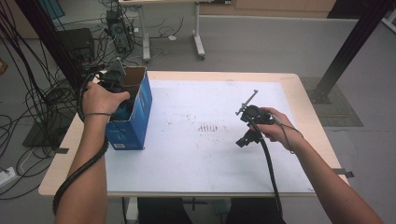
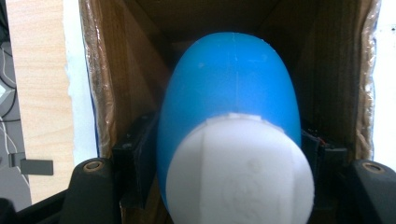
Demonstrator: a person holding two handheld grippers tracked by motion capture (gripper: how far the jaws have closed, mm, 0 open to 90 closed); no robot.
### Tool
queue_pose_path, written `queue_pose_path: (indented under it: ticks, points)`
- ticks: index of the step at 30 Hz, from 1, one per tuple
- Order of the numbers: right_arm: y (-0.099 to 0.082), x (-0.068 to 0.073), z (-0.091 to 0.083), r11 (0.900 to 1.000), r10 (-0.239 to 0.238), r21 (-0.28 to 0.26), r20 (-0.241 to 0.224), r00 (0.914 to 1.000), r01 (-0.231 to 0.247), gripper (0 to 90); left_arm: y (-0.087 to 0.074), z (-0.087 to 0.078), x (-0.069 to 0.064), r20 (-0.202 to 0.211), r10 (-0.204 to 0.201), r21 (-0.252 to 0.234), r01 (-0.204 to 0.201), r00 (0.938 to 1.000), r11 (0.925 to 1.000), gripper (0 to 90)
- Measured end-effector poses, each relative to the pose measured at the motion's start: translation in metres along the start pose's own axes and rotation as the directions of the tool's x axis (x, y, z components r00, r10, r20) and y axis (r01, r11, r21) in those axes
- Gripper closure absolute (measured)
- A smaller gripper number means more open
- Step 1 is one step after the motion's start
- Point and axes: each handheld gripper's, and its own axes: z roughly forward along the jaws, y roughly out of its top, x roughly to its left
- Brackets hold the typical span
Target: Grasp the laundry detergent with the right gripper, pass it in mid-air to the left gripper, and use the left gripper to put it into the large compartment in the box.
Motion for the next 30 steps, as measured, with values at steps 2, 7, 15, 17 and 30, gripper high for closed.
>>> queue_pose_path:
  ticks: [2, 7, 15, 17, 30]
  points:
    - [0.0, 0.0, 0.001, 1.0, -0.001, 0.001, -0.002, 1.0, 0.001, 5.8, 0.0, -0.001, 0.0, -0.004, 0.002, 0.003, -0.002, 1.0, 1.0, 34.1]
    - [0.001, 0.0, 0.001, 1.0, -0.002, -0.001, -0.001, 1.0, 0.002, 5.8, 0.001, -0.009, 0.0, -0.006, 0.004, 0.005, -0.004, 1.0, 1.0, 34.1]
    - [0.0, -0.001, 0.0, 1.0, 0.001, -0.004, 0.0, 1.0, -0.001, 5.7, 0.002, -0.028, -0.001, -0.002, 0.003, -0.023, -0.003, 1.0, 0.9997, 32.8]
    - [0.0, 0.0, 0.001, 1.0, 0.004, -0.005, -0.004, 1.0, -0.004, 5.7, 0.002, -0.033, -0.002, -0.014, 0.004, -0.022, -0.004, 0.9999, 0.9998, 33.2]
    - [0.002, 0.001, 0.002, 1.0, -0.002, -0.002, -0.004, 1.0, 0.002, 5.7, 0.0, -0.069, -0.007, 0.015, 0.053, -0.042, -0.053, 0.9985, 0.9977, 30.7]
